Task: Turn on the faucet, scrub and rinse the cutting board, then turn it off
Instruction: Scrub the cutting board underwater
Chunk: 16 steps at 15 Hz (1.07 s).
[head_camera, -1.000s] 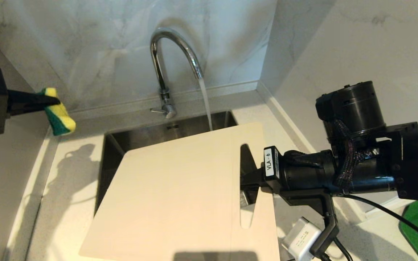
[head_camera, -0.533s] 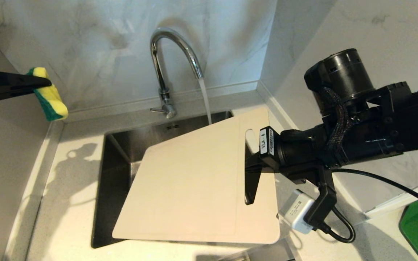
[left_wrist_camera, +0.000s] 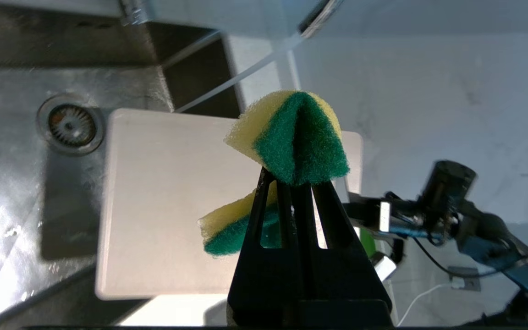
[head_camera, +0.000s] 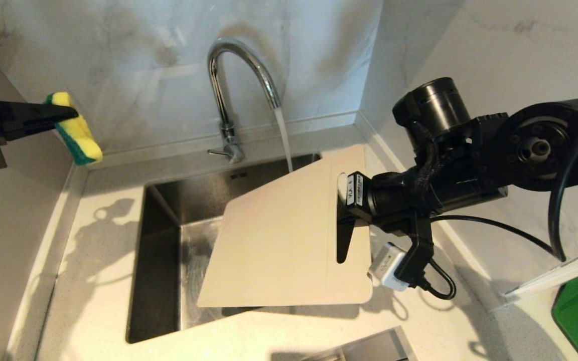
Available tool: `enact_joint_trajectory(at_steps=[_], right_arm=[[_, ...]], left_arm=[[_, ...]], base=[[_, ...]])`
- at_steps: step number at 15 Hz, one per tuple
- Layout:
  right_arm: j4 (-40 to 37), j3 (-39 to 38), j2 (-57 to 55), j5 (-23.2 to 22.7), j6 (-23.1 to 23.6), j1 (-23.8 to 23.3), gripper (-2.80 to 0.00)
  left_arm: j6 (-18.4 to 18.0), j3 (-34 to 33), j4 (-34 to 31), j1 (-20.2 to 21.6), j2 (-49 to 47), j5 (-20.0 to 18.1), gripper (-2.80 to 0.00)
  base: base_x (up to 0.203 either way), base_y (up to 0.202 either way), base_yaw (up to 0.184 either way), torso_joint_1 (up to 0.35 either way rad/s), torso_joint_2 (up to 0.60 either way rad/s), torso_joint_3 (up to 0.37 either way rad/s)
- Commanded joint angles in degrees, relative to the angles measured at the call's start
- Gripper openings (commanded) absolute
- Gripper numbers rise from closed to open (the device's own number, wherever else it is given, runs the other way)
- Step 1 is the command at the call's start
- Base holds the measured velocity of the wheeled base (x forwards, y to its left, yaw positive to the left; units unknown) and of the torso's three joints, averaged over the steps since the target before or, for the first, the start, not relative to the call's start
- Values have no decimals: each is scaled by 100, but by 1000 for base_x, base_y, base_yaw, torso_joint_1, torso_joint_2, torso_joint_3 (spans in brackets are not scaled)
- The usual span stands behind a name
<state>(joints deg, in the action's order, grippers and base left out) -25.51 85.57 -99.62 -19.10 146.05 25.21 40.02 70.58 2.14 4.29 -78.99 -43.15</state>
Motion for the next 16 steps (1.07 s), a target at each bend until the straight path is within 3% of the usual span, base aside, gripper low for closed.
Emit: enact_joint_trajectory(at_steps=[1, 5, 16], right_arm=[[-6, 250, -267, 1, 112, -57, -280], [-6, 652, -498, 86, 308, -202, -280], [99, 1480, -1059, 56, 749, -728, -280]], left_arm=[[32, -69, 163, -11, -116, -94, -280], [31, -229, 172, -369, -132, -97, -280], [67, -203, 199, -394, -381, -97, -280]], base=[[0, 0, 0, 0, 0, 0], [0, 0, 0, 0, 0, 0], [0, 0, 0, 0, 0, 0]])
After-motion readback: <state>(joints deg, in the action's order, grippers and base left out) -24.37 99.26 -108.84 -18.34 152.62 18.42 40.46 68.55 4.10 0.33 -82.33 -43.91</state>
